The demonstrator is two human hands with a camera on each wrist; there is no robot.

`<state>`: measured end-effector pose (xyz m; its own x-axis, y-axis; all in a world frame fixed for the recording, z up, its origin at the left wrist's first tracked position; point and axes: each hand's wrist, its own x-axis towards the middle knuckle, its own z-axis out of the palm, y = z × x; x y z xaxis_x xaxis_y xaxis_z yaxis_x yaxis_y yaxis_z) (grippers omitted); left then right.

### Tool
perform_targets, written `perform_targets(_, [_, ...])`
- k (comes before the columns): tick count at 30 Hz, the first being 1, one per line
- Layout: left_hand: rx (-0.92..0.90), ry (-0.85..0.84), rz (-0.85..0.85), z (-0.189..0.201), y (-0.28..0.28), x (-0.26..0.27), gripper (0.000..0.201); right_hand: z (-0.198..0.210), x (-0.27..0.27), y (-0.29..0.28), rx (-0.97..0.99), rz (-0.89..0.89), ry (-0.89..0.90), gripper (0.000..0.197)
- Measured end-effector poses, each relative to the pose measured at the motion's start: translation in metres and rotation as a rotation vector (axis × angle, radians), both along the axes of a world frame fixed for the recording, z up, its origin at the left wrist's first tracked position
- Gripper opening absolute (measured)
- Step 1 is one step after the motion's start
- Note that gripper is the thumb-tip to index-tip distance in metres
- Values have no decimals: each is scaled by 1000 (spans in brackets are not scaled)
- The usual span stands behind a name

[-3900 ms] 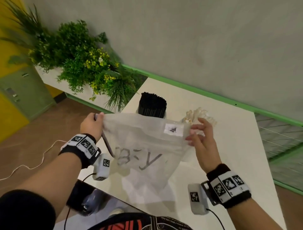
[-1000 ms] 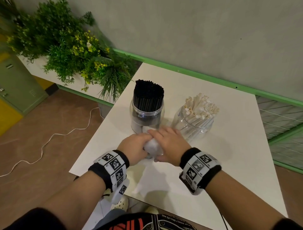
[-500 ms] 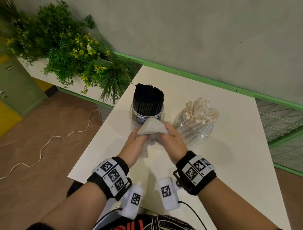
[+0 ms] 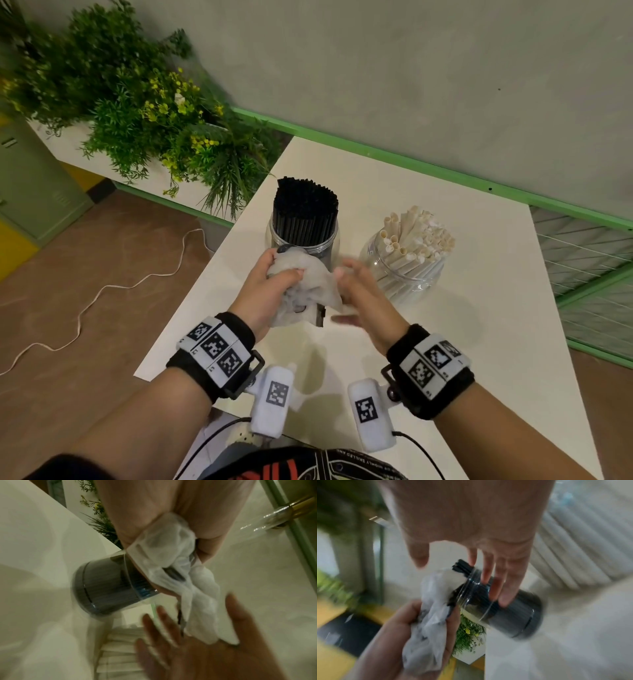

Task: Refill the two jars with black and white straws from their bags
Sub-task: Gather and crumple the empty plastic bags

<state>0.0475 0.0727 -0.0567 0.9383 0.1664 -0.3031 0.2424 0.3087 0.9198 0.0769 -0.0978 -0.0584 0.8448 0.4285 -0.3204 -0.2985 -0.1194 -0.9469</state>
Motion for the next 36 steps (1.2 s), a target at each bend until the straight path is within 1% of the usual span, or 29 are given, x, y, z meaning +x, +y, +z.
perform_targets(1, [8, -13, -8, 2, -1, 0, 27, 1, -1, -1, 82, 23, 167, 43])
perform_targets(2, [28, -27, -20, 3, -3, 0, 31, 1, -1, -2, 138, 50, 255, 51])
perform_targets(3, [61, -44, -30, 2, -6, 0, 34, 1, -1, -2, 174, 65, 278, 53])
perform_targets(4, [103, -60, -33, 1, -9, 0, 37, 0, 0, 0, 185, 63, 264, 48])
perform_targets(6, [188, -74, -41, 0, -14, -3, 43, 0, 0, 6, 169, 28, 222, 33])
perform_targets(7, [212, -79, -58, -1, -14, -3, 46, -2, 1, 9, 158, -7, 211, 28])
perform_targets(9, [227, -81, -151, 2, -13, -7, 45, -6, 5, 10, 111, -97, 165, 22])
perform_targets(10, [240, -73, -224, 3, -12, -9, 44, -7, 8, 10, 64, -143, 125, 19])
perform_targets(11, [255, -58, -305, 4, -11, -12, 47, -8, 10, 10, 5, -176, 76, 20])
perform_targets(12, [263, -47, -379, 4, -11, -14, 54, -8, 13, 9, -50, -196, 22, 22])
perform_targets(13, [262, -29, -434, 4, -11, -16, 61, -8, 14, 9, -109, -204, -40, 23])
perform_targets(14, [250, -12, -454, 5, -11, -17, 62, -8, 14, 10, -176, -211, -109, 23])
perform_targets(16, [214, 5, -406, 6, -13, -18, 50, -9, 12, 12, -284, -255, -225, 21])
perform_targets(17, [197, 6, -371, 5, -12, -18, 46, -9, 9, 13, -297, -287, -255, 22])
perform_targets(19, [181, -8, -304, 4, -10, -18, 42, -7, 2, 14, -270, -315, -303, 20])
perform_targets(20, [189, -13, -269, 3, -9, -18, 42, -6, -3, 15, -234, -292, -321, 18])
perform_targets(21, [196, -18, -238, 1, -7, -17, 42, -3, -9, 14, -183, -242, -328, 21])
perform_targets(23, [190, -17, -187, 0, -4, -15, 47, 4, -21, 13, -105, -83, -343, 27])
perform_targets(24, [194, -11, -167, -1, -3, -14, 50, 6, -24, 13, -118, 7, -385, 25])
perform_targets(26, [195, 14, -153, 1, -2, -12, 52, 3, -24, 10, -233, 129, -558, 26])
perform_targets(27, [173, 31, -163, 2, -2, -12, 51, -1, -22, 7, -296, 146, -653, 27])
perform_targets(28, [151, 45, -189, 3, -3, -12, 50, -2, -18, 5, -332, 143, -714, 23])
perform_targets(30, [160, 58, -269, 4, -2, -15, 52, 0, -12, 1, -331, 153, -725, 13])
perform_targets(33, [183, 62, -393, 1, 2, -18, 57, 8, -4, -6, -355, 241, -678, 18])
perform_targets(35, [225, 46, -405, -2, 1, -19, 57, 13, -1, -7, -344, 266, -615, 16])
perform_targets(36, [217, 30, -378, -5, 0, -19, 54, 15, -1, -5, -334, 261, -593, 14])
